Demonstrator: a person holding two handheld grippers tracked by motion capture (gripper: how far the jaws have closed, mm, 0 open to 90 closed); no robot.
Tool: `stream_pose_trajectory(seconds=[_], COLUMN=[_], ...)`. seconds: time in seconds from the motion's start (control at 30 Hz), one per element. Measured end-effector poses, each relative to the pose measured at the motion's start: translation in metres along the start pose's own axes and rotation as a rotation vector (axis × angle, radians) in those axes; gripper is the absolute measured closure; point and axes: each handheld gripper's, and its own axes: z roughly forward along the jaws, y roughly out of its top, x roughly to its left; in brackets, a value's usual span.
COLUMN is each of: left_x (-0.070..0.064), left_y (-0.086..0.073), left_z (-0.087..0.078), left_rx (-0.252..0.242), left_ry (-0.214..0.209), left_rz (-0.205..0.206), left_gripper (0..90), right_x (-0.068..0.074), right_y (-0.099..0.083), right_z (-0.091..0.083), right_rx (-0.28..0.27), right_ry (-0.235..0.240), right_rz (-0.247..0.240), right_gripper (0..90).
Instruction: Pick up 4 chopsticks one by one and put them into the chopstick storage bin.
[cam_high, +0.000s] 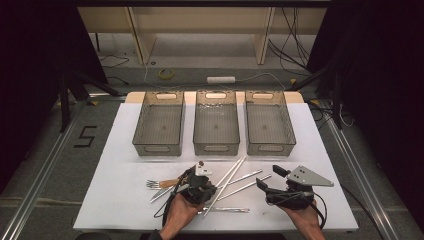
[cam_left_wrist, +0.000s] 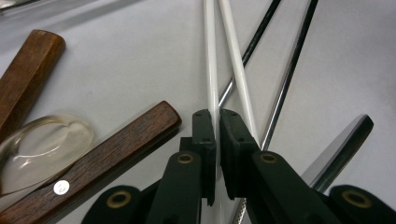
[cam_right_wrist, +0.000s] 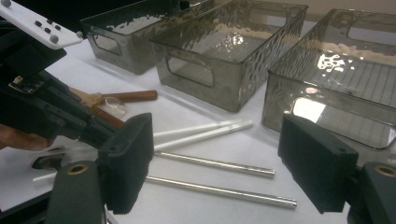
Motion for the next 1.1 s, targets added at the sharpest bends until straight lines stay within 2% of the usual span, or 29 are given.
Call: stream_pose_trajectory(seconds=[0.47, 0.67, 0.8, 0.9, 1.1], left_x=[0.004, 0.005, 0.004, 0.003, 0.004], left_y=[0.003, 0.004, 0.005, 0.007, 0.014], left_z=[-0.009, -0.011, -0.014, -0.02, -0.04], left_rx=[-0.027, -0.038, -0.044, -0.048, -0.099], left_ry=[-0.028, -0.027, -0.032, -0.041, -0.043], left_rz=[0.013, 0.011, 0.024, 0.035, 0.061], left_gripper=[84.7, 84.7, 84.7, 84.7, 84.7], right_x=[0.0, 0.0, 0.0, 0.0, -0.001], right_y=[0.0, 0.0, 0.0, 0.0, 0.0], right_z=[0.0, 0.0, 0.0, -0.001, -0.001], right_rx=[-0.004, -0.005, -0.004, -0.005, -0.007], right_ry=[0.004, 0.006, 0.006, 0.006, 0.007], right_rz=[0.001, 0.003, 0.002, 0.002, 0.003], right_gripper=[27.8, 27.8, 27.8, 27.8, 27.8])
